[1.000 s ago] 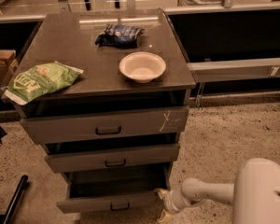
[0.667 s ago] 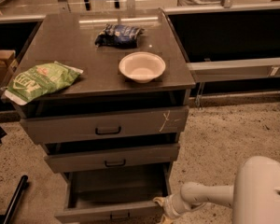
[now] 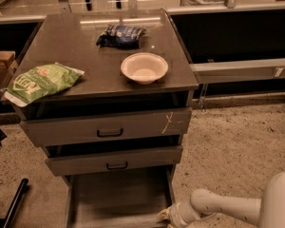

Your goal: Open bottom drawer

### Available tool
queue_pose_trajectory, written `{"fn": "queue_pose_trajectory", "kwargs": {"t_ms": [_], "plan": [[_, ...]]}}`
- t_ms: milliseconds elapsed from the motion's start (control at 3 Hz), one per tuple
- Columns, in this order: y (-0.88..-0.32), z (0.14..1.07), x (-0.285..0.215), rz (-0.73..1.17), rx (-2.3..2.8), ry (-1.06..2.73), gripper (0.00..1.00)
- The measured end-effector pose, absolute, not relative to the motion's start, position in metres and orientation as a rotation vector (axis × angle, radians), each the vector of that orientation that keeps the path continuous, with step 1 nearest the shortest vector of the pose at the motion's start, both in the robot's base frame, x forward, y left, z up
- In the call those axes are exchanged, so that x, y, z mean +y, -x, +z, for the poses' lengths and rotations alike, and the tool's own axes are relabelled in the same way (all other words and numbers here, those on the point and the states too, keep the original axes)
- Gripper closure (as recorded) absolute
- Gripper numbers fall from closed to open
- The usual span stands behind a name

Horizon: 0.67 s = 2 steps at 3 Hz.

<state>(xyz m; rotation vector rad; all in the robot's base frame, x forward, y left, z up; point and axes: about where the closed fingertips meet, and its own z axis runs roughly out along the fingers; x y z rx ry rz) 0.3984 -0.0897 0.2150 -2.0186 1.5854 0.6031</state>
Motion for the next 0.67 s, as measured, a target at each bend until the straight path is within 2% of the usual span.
{"fn": "queue_pose_trajectory", "kwargs": {"t_ms": [333, 667], "plan": [[-0.3965, 0.2592, -0.0921, 0.572, 1.538, 1.939, 0.24], [-0.3954, 0.2613, -0.0963, 0.565, 1.547, 1.922, 0.02]]}}
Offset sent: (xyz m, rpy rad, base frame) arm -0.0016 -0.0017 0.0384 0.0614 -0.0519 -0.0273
